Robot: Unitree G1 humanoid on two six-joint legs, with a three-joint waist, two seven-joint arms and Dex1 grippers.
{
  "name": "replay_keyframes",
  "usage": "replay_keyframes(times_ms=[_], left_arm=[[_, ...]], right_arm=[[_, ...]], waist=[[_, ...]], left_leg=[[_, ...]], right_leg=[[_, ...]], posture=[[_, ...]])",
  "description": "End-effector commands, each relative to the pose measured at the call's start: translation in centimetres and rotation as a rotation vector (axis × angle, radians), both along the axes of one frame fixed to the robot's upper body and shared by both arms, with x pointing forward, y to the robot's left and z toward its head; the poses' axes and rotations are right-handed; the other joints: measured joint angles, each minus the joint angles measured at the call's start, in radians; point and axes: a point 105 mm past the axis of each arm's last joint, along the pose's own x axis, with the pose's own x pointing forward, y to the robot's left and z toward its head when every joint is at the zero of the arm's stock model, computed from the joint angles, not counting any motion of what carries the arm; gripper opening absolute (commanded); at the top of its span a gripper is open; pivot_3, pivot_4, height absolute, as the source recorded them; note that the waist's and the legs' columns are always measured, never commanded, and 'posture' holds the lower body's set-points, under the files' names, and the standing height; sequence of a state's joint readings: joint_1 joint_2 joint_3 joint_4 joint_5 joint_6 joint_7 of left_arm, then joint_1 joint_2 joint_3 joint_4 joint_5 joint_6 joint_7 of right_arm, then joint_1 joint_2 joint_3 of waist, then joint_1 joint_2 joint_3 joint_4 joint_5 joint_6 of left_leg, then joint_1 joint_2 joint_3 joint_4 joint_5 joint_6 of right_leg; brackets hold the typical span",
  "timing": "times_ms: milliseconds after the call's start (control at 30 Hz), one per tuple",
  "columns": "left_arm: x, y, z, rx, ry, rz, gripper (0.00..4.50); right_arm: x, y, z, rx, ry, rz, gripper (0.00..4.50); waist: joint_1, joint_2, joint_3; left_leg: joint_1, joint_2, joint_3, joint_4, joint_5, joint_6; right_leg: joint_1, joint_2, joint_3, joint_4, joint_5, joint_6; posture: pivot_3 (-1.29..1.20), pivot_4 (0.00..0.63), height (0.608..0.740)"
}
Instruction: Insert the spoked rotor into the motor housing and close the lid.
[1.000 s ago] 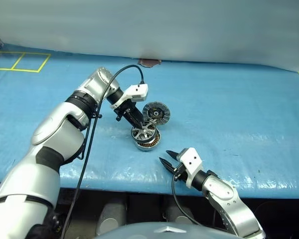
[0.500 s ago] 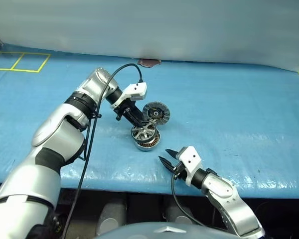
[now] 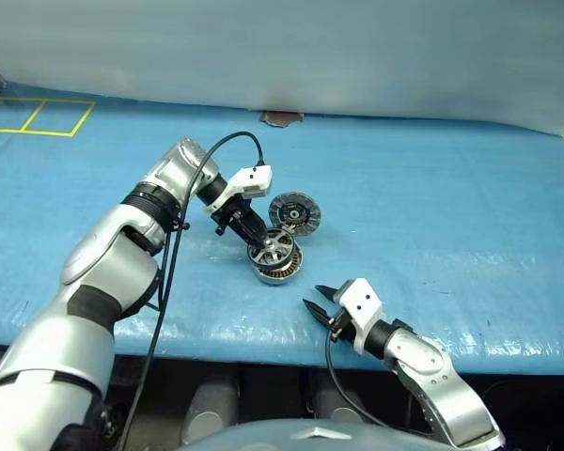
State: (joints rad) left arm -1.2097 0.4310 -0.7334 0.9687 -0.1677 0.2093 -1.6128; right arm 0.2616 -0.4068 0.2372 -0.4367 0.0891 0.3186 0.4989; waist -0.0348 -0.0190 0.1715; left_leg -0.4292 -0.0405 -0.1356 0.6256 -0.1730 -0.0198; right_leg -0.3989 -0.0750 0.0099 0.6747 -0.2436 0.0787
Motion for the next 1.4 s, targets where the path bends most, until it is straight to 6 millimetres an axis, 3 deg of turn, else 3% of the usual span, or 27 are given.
replay_keyframes(times_ms=[33,667,1400], left_arm=[[0.2,-1.2,1.5,-0.063,-0.031,-0.019,1.72],[0.6,0.0,1.3,-0.01,-0.069,-0.007,1.72],[0.7,-0.3,1.9,-0.031,-0.08,-0.006,1.72]], right_arm=[[0.6,-0.4,1.2,-0.001,-0.037,-0.005,1.86],[1.3,-0.4,1.3,-0.024,-0.043,-0.002,1.86],[1.0,-0.6,1.2,-0.027,-0.046,-0.029,1.86]], waist=[[0.001,0.0,0.0],[0.0,0.0,0.0],[-0.001,0.0,0.0]], left_leg=[[0.0,0.0,0.0,0.0,0.0,0.0],[0.0,0.0,0.0,0.0,0.0,0.0],[0.0,0.0,0.0,0.0,0.0,0.0]], right_leg=[[0.0,0.0,0.0,0.0,0.0,0.0],[0.0,0.0,0.0,0.0,0.0,0.0],[0.0,0.0,0.0,0.0,0.0,0.001]], posture=[[0.0,0.15,0.74],[0.0,0.15,0.74],[0.0,0.15,0.74]])
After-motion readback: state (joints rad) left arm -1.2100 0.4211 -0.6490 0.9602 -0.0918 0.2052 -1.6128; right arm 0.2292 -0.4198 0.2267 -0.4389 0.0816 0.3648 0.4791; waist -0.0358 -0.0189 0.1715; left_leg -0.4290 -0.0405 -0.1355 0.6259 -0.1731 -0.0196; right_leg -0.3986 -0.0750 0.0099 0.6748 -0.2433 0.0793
